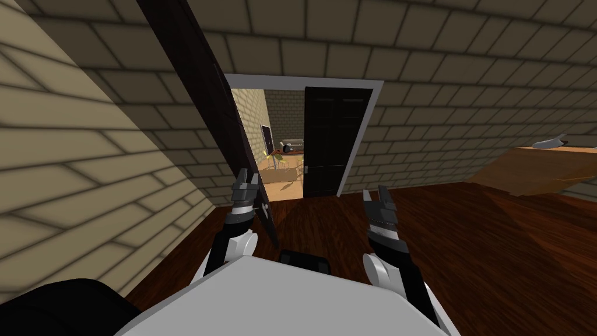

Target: Pull the door open

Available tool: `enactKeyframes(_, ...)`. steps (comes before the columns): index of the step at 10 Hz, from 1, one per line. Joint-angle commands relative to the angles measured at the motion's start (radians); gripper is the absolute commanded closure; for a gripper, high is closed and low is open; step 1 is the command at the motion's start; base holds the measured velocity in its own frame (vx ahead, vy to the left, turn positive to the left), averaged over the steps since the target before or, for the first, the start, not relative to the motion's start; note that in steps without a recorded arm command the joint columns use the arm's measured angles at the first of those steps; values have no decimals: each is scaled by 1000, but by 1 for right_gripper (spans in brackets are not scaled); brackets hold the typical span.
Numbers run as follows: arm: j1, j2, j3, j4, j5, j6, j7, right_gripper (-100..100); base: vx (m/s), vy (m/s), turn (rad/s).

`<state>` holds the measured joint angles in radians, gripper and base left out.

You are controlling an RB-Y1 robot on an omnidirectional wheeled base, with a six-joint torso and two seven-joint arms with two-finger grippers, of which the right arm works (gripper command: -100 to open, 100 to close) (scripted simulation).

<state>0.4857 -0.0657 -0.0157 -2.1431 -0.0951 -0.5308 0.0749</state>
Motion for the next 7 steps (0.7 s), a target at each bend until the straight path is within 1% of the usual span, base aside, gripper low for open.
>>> enactKeyframes(1, -17, -3, 8, 35, -3, -3, 4, -100, 69, -22, 34)
enactKeyframes(2, -23, -5, 12, 53, -4, -6, 5, -100, 59, -22, 24)
enactKeyframes(3, -37, -9, 20, 87, -7, -11, 8, -100, 85, -24, 33)
enactKeyframes(7, -67, -16, 37, 166, -14, -24, 14, -100, 87, -25, 31)
